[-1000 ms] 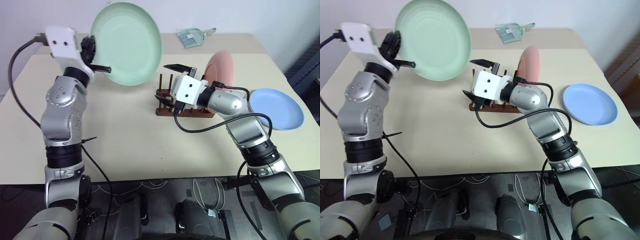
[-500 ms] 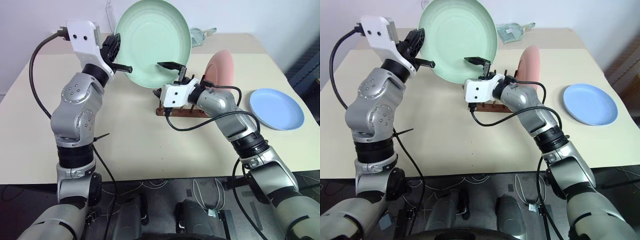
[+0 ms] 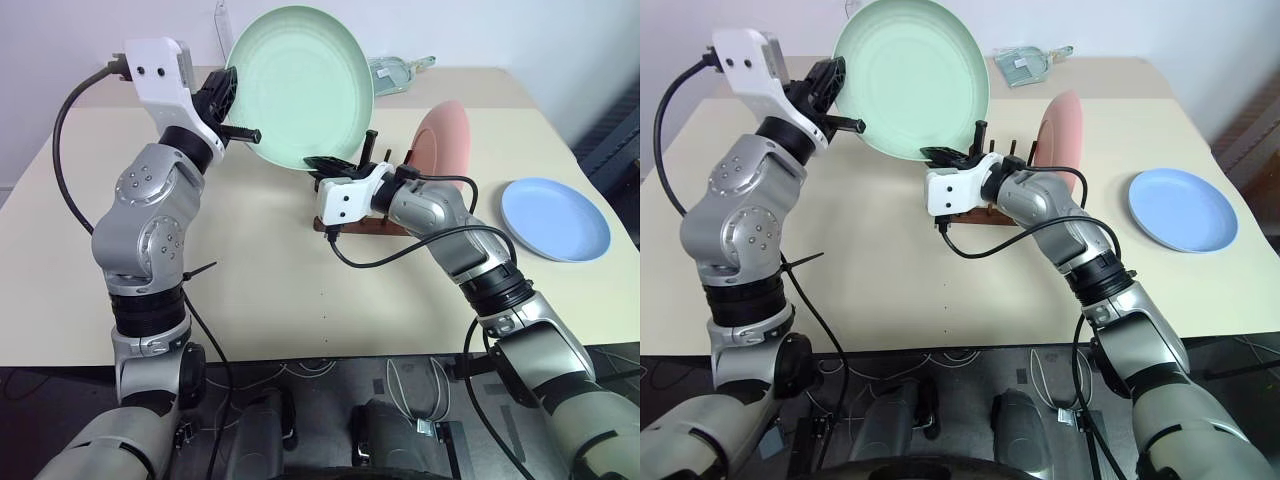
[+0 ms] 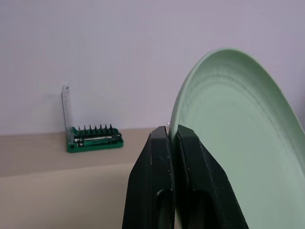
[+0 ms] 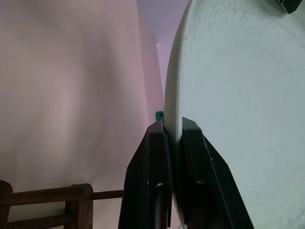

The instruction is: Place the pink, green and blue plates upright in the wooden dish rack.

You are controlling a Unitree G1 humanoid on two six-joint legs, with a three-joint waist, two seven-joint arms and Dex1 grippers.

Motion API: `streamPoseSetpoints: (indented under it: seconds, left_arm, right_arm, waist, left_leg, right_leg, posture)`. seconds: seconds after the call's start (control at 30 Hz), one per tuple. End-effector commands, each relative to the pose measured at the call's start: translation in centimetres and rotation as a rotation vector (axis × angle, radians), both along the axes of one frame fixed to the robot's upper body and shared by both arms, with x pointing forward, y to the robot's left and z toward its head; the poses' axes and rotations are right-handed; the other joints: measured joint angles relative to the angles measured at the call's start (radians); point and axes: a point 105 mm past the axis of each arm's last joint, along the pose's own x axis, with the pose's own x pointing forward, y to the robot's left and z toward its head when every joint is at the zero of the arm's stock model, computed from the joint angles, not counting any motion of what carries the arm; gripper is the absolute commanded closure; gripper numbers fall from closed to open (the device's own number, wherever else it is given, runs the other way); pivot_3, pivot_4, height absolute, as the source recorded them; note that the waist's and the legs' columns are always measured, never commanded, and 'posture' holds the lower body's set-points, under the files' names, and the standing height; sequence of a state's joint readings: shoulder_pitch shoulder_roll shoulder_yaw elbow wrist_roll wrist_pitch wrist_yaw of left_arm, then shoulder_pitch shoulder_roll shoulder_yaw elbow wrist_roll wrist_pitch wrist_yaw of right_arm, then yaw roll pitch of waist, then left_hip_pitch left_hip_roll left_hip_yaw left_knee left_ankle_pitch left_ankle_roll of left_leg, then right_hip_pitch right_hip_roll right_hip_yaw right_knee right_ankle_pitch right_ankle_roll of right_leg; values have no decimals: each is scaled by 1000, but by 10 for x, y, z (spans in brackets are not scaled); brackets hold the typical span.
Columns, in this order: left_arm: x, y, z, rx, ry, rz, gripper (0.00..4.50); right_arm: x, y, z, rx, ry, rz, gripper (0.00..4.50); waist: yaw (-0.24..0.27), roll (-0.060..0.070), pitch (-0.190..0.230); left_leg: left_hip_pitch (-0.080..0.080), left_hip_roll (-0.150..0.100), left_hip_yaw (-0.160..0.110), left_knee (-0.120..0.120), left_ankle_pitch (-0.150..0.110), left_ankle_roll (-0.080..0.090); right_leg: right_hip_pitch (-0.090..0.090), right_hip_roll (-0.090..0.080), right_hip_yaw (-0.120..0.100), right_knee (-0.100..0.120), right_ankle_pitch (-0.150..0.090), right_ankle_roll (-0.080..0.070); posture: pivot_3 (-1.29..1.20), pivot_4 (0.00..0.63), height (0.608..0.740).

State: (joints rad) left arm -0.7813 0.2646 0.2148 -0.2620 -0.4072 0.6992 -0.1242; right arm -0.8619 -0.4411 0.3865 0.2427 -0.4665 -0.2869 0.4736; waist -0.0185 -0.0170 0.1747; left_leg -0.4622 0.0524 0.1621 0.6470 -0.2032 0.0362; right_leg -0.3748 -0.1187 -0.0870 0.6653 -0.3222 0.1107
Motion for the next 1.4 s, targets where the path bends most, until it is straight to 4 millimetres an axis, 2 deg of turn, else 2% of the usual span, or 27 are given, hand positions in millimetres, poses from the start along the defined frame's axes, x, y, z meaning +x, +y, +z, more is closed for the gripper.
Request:
streamPoseSetpoints:
  seconds: [0.03, 0.2, 0.23, 0.37, 0.53, 0.63, 0.7, 0.77, 0.83, 0.9, 0.97, 1.03, 1.13, 1.2, 1.4]
  left_arm:
    - [-9, -3, 19, -87, -56, -50, 2662]
    - [-7, 8, 24, -219, -38, -53, 297]
    - [-7, 11, 26, -246, -41, -51, 93]
    - [-12, 23, 39, -316, -97, -56, 93]
    - [-18, 60, 47, -287, -179, 8, 93]
    - [-22, 72, 40, -200, -191, 3, 93]
    - [-26, 84, 25, -125, -171, -8, 93]
    - [-27, 87, 1, -38, -99, -34, 93]
    - [-27, 81, -22, 66, -29, -71, 93]
    - [-30, 74, -36, 143, -4, -114, 93]
    - [-37, 57, -61, 236, 54, -218, 93]
    - [-46, 41, -84, 317, 105, -318, 93]
    - [-57, 20, -112, 394, 170, -456, 93]
    - [-60, 13, -120, 401, 190, -510, 93]
    - [-63, 4, -138, 447, 231, -585, 93]
  right_arm:
    - [-2, -1, 14, 35, -43, 3, 4500]
    - [-3, -1, 14, 28, -47, 7, 4500]
    - [-3, -1, 13, 27, -47, 8, 4500]
    - [-3, -1, 14, 30, -47, 9, 4500]
    - [-1, -9, 25, 120, -17, -8, 4500]
    - [-5, -10, 41, 237, 25, 20, 4500]
    - [-13, -10, 59, 397, 102, 73, 4500]
    - [-25, -11, 71, 522, 220, 156, 4500]
    - [-38, -13, 81, 622, 333, 235, 4500]
    - [-45, -17, 89, 682, 388, 272, 4500]
    - [-54, -26, 95, 782, 506, 326, 4500]
    - [-63, -35, 95, 838, 621, 362, 4500]
    - [-61, -55, 88, 939, 746, 307, 4500]
    - [-60, -64, 86, 990, 793, 283, 4500]
    - [-60, -73, 80, 1098, 904, 255, 4500]
  waist:
    - [0, 0, 0]
    - [-3, 0, 0]
    - [-2, 0, 0]
    - [-1, 0, 0]
    - [-3, 0, 0]
    - [-2, 0, 0]
    - [-4, 1, 0]
    - [-4, 1, 0]
    - [-2, 1, 0]
    - [4, 1, 0]
    - [7, 0, 0]
    - [6, 0, 0]
    - [3, 1, 0]
    - [1, 1, 0]
    - [-4, 4, 0]
  left_leg:
    - [0, 0, 0, 0, 0, 0]
    - [0, 0, 0, 0, 0, 0]
    - [0, 0, 0, 0, 0, 0]
    - [0, 0, 0, 0, 0, 0]
    - [0, 0, 0, 0, 0, 0]
    - [0, 0, 0, 0, 0, 0]
    - [0, 0, 0, 0, 0, 0]
    - [1, 0, 0, -1, 0, -1]
    - [0, 0, 0, -1, 0, -1]
    - [0, 0, 0, -1, 0, -1]
    - [0, 0, -1, -1, 0, -1]
    - [0, -1, -1, -1, -2, -2]
    - [0, 0, -1, -3, -2, -2]
    - [0, 0, -1, -4, -2, -3]
    - [0, 0, 0, -5, -1, -1]
  right_leg:
    - [0, 0, 0, 0, 0, 0]
    - [0, 0, 0, 0, 0, 0]
    - [0, 0, 0, 0, 0, 0]
    - [0, 0, 0, 0, 0, 0]
    - [0, 0, 0, 0, 0, 0]
    - [0, 1, 0, 0, 0, 0]
    - [0, 1, 0, 0, 0, 0]
    - [0, 1, 0, 0, 0, 0]
    - [0, 1, 0, 0, 0, 0]
    - [0, 1, 0, 0, 0, 0]
    - [0, 0, 0, 0, 0, 0]
    - [0, 0, 0, -1, 0, 0]
    - [-1, -1, 0, -1, 0, -1]
    - [-2, -1, 0, 0, 0, -1]
    - [-3, 0, 0, 0, 0, -1]
  posture:
    - [0, 150, 732]
    - [0, 150, 732]
    - [0, 150, 732]
    - [0, 150, 732]
    - [0, 150, 732]
    - [0, 150, 732]
    - [0, 150, 732]
    - [0, 150, 732]
    - [0, 150, 732]
    - [0, 150, 732]
    - [0, 150, 732]
    - [0, 150, 732]
    - [0, 150, 732]
    - [0, 150, 732]
    - [0, 150, 732]
